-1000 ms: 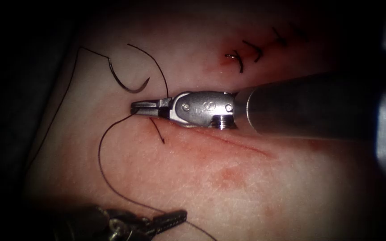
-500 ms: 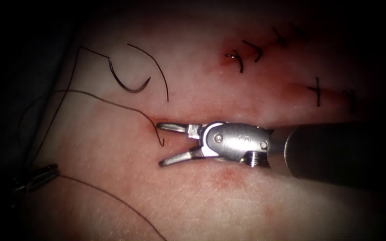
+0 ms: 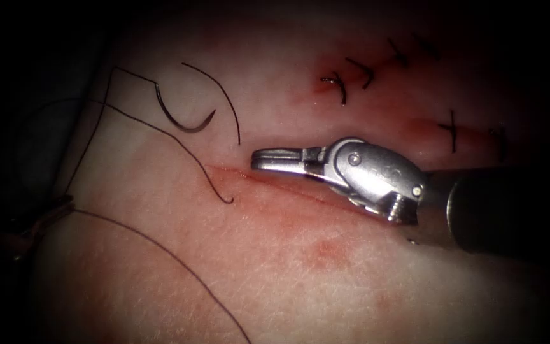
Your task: Wound Closure
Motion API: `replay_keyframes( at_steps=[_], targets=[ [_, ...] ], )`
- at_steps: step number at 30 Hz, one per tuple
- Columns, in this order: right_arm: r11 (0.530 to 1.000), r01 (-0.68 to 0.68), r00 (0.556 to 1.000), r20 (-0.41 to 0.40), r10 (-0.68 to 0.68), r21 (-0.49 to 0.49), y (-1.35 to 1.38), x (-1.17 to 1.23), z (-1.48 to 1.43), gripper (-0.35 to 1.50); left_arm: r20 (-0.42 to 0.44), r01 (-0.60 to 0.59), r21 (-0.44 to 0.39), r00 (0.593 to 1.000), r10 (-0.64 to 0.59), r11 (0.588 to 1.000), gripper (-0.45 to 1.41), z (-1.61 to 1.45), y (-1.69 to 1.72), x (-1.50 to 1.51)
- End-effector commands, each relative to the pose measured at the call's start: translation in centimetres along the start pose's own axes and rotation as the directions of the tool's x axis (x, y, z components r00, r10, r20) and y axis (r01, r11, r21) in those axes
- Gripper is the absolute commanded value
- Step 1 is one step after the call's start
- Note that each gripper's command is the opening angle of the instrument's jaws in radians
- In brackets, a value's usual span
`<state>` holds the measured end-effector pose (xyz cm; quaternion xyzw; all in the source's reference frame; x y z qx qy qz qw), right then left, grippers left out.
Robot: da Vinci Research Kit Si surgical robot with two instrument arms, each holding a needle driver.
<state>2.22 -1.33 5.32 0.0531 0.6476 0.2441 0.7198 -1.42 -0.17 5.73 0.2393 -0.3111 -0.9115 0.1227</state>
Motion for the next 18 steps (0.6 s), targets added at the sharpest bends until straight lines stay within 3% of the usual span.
replay_keyframes(
  at_steps=[1,6,14,18],
  targets=[
    [1.0,0.004,1.0,0.01,-0.004,-0.008,0.13,-0.08,0.25,-0.35,0.001,-0.014,-0.001,1.0,0.014,1.0,-0.45,0.07,0.05,0.05],
    [0.998,-0.025,0.988,0.155,0.017,0.052,0.42,-0.23,0.82,-0.35,-0.022,-0.038,0.004,0.999,0.038,0.999,-0.45,0.11,-0.05,0.13],
    [0.991,-0.014,0.983,0.182,-0.01,0.13,0.5,-0.43,1.43,-0.35,-0.106,-0.031,0.03,0.994,0.034,0.999,-0.45,0.21,-0.18,0.2],
    [0.984,0.007,0.988,0.152,-0.034,0.176,0.43,-0.55,1.71,-0.35,-0.151,-0.035,0.033,0.988,0.039,0.999,-0.45,0.26,-0.24,0.21]
  ],
)
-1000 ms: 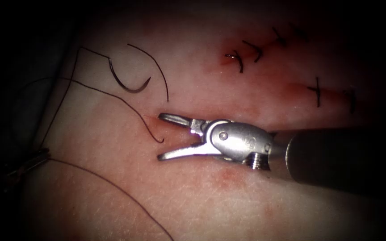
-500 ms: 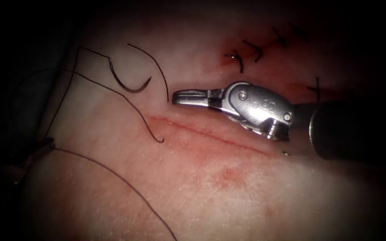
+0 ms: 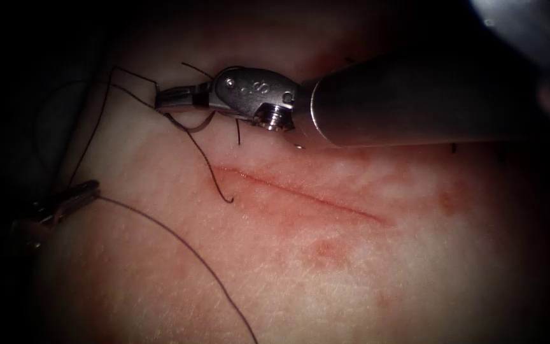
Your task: Wound Closure
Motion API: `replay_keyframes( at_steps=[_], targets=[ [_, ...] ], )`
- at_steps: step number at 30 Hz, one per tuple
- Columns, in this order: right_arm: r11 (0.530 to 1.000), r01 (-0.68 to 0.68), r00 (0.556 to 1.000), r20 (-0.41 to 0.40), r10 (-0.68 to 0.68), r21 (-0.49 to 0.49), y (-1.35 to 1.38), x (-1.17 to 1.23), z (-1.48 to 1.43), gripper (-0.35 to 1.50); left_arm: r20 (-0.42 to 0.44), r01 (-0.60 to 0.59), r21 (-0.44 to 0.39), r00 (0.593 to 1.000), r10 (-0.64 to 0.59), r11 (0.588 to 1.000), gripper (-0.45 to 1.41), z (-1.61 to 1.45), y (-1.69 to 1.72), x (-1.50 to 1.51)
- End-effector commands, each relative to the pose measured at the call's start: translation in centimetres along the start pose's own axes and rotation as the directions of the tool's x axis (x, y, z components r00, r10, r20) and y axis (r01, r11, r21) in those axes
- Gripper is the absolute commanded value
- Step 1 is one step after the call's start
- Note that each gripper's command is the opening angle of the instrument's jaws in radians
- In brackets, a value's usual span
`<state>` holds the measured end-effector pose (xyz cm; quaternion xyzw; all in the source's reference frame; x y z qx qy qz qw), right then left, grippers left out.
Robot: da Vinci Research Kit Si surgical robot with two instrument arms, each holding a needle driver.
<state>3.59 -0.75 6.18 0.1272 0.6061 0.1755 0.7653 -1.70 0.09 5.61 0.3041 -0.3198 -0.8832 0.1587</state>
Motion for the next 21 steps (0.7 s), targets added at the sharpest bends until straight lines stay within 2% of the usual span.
replay_keyframes(
  at_steps=[1,9,15,21],
  targets=[
    [1.0,-0.006,1.0,-0.013,0.006,0.013,-0.01,-0.05,0.16,-0.35,-0.006,0.0,-0.001,1.0,0.0,1.0,-0.45,0.07,0.05,0.01],
    [0.993,-0.074,0.992,-0.092,0.082,0.092,-0.16,0.0,0.16,-0.35,-0.049,0.003,-0.043,0.999,-0.005,0.999,-0.45,0.3,0.05,-0.24],
    [0.986,-0.115,0.978,-0.161,0.134,0.124,-0.3,0.11,0.08,-0.35,-0.072,0.024,-0.111,0.997,-0.032,0.994,-0.45,0.61,0.26,-0.43],
    [0.978,-0.142,0.962,-0.209,0.173,0.155,-0.44,0.18,0.06,-0.35,-0.087,0.018,-0.176,0.996,-0.034,0.984,-0.45,0.88,0.45,-0.46]
  ],
)
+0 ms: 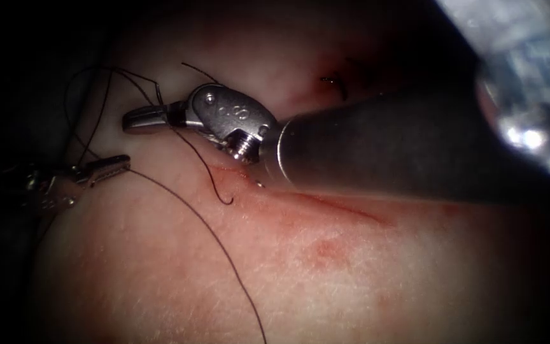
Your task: Wound Closure
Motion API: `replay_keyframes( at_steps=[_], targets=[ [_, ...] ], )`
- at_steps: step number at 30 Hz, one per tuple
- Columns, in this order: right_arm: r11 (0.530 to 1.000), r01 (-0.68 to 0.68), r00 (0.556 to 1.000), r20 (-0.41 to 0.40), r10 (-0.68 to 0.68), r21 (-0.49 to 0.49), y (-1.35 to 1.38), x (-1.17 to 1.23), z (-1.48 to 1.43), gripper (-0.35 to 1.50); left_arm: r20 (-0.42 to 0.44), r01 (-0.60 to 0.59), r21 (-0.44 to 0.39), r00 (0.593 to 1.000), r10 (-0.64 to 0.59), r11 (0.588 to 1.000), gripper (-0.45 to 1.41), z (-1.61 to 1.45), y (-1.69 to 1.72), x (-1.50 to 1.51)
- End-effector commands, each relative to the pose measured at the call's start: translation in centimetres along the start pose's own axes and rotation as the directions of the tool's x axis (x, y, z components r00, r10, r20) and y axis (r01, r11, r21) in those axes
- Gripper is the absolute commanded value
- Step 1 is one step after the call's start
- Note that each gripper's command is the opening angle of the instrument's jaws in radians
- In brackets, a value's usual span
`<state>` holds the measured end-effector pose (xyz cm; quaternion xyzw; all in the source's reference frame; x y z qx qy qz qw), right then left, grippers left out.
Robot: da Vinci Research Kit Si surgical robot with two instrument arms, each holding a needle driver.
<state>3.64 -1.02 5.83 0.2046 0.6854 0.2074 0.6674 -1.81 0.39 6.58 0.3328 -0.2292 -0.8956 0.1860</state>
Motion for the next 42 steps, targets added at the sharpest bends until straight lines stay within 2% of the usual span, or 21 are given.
replay_keyframes(
  at_steps=[1,8,12,21,22,24,26,27,28,29,31,33,35,40,42],
  targets=[
    [1.0,-0.012,1.0,-0.01,0.012,0.014,-0.08,-0.05,0.1,-0.35,0.002,-0.005,-0.009,1.0,0.005,1.0,-0.45,0.16,0.03,0.0],
    [0.998,-0.028,0.998,-0.058,0.031,0.061,-0.26,0.04,0.11,-0.35,0.017,0.004,-0.02,1.0,-0.004,1.0,-0.45,0.38,-0.06,0.0],
    [0.996,-0.04,0.996,-0.07,0.046,0.085,-0.33,0.07,0.14,-0.35,0.032,-0.037,-0.02,0.999,0.037,0.999,-0.45,0.46,-0.09,0.08],
    [0.998,-0.056,0.991,-0.121,0.06,0.039,-0.3,0.08,0.24,-0.35,0.046,-0.136,-0.01,0.99,0.137,0.991,-0.45,0.55,-0.16,0.52],
    [0.998,-0.066,0.985,-0.159,0.067,0.015,-0.29,0.08,0.26,-0.35,0.042,-0.142,-0.005,0.989,0.142,0.99,-0.45,0.55,-0.17,0.61],
    [0.998,-0.067,0.983,-0.17,0.067,0.01,-0.29,0.08,0.26,-0.35,0.04,-0.147,-0.003,0.988,0.147,0.989,-0.45,0.54,-0.18,0.66],
    [0.997,-0.076,0.976,-0.204,0.074,-0.002,-0.27,0.09,0.27,0.02,0.034,-0.152,0.002,0.988,0.152,0.988,-0.45,0.5,-0.2,0.77],
    [0.997,-0.076,0.976,-0.204,0.074,-0.002,-0.27,0.09,0.27,0.02,0.034,-0.152,0.002,0.988,0.152,0.988,-0.45,0.5,-0.2,0.77],
    [0.997,-0.077,0.974,-0.212,0.074,-0.005,-0.26,0.09,0.28,0.15,0.033,-0.152,0.004,0.988,0.152,0.988,-0.45,0.49,-0.2,0.8],
    [0.997,-0.078,0.973,-0.218,0.074,-0.008,-0.26,0.1,0.29,0.32,0.032,-0.159,0.005,0.987,0.158,0.987,-0.45,0.48,-0.21,0.83],
    [0.996,-0.089,0.968,-0.237,0.081,-0.027,-0.25,0.1,0.31,0.78,0.029,-0.165,0.009,0.986,0.165,0.986,-0.45,0.47,-0.2,0.92],
    [0.993,-0.102,0.961,-0.264,0.081,-0.064,-0.22,0.11,0.34,1.11,0.028,-0.18,0.014,0.983,0.179,0.984,-0.45,0.47,-0.19,1.04],
    [0.99,-0.109,0.961,-0.264,0.083,-0.085,-0.21,0.12,0.35,1.18,0.026,-0.188,0.012,0.982,0.188,0.982,-0.45,0.46,-0.17,1.11],
    [0.983,-0.123,0.966,-0.245,0.087,-0.138,-0.18,0.1,0.29,1.14,0.023,-0.201,0.019,0.979,0.2,0.979,-0.45,0.39,-0.12,1.23],
    [0.974,-0.118,0.975,-0.208,0.076,-0.195,-0.16,0.07,0.23,1.13,0.026,-0.209,0.019,0.978,0.209,0.978,-0.45,0.34,-0.11,1.26]
  ],
)
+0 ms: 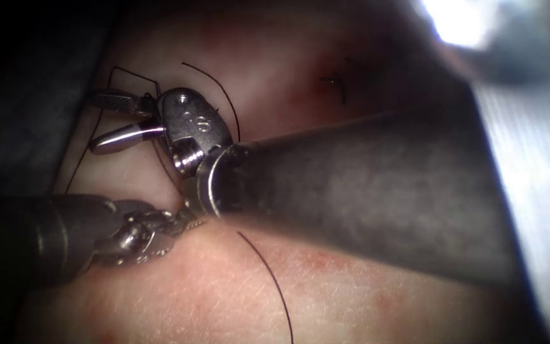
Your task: Wound Closure
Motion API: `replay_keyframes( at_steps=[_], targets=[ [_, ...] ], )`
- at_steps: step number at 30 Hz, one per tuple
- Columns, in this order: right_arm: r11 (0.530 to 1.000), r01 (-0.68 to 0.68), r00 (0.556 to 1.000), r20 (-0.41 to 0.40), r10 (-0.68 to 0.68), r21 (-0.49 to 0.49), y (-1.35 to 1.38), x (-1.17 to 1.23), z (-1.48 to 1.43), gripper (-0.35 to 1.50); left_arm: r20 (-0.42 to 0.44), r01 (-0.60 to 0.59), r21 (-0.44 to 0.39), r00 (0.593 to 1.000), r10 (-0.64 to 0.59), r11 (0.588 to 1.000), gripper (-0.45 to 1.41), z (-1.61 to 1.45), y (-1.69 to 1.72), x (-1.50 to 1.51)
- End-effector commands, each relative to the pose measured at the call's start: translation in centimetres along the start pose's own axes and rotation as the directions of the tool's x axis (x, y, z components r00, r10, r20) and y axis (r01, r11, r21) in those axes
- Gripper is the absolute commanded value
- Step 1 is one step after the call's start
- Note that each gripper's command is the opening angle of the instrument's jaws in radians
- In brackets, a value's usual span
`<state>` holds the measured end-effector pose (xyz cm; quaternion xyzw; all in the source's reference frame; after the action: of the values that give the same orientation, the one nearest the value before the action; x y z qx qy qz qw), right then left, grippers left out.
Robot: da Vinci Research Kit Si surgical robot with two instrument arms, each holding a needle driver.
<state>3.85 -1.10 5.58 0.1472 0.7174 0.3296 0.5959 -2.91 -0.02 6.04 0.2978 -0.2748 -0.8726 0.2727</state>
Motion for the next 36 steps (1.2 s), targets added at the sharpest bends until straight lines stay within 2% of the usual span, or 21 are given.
replay_keyframes(
  at_steps=[1,4,6,11,22,28,30,36],
  targets=[
    [1.0,0.014,0.999,0.037,-0.013,-0.024,0.06,-0.09,-0.02,1.13,0.001,-0.007,-0.001,1.0,0.007,1.0,-0.45,0.04,0.04,0.04],
    [0.997,0.039,0.995,0.098,-0.033,-0.064,0.13,-0.12,-0.1,1.19,0.005,-0.026,-0.005,1.0,0.026,1.0,-0.45,-0.06,0.03,0.07],
    [0.997,0.054,0.985,0.164,-0.045,-0.049,0.18,-0.17,-0.21,1.19,0.01,-0.036,-0.008,0.999,0.036,0.999,-0.45,-0.17,-0.01,0.1],
    [0.998,0.067,0.976,0.208,-0.061,-0.02,0.21,-0.27,-0.32,1.21,0.013,-0.05,0.0,0.999,0.05,0.999,-0.45,-0.31,-0.1,0.18],
    [0.992,0.123,0.915,0.382,-0.127,0.035,0.02,-0.69,-0.34,1.23,0.008,-0.096,0.009,0.995,0.096,0.995,-0.45,-0.46,-0.27,0.44],
    [0.991,0.125,0.909,0.396,-0.132,0.043,0.05,-0.71,-0.46,1.18,0.007,-0.116,0.008,0.993,0.116,0.993,-0.45,-0.61,-0.35,0.44],
    [0.99,0.115,0.902,0.408,-0.14,0.086,0.01,-0.7,-0.53,1.16,-0.001,-0.129,0.005,0.992,0.129,0.992,-0.45,-0.65,-0.4,0.35],
    [0.986,0.093,0.902,0.407,-0.141,0.135,-0.07,-0.73,-0.63,1.16,-0.009,-0.148,-0.008,0.989,0.148,0.989,-0.45,-0.7,-0.49,0.16]
  ],
)
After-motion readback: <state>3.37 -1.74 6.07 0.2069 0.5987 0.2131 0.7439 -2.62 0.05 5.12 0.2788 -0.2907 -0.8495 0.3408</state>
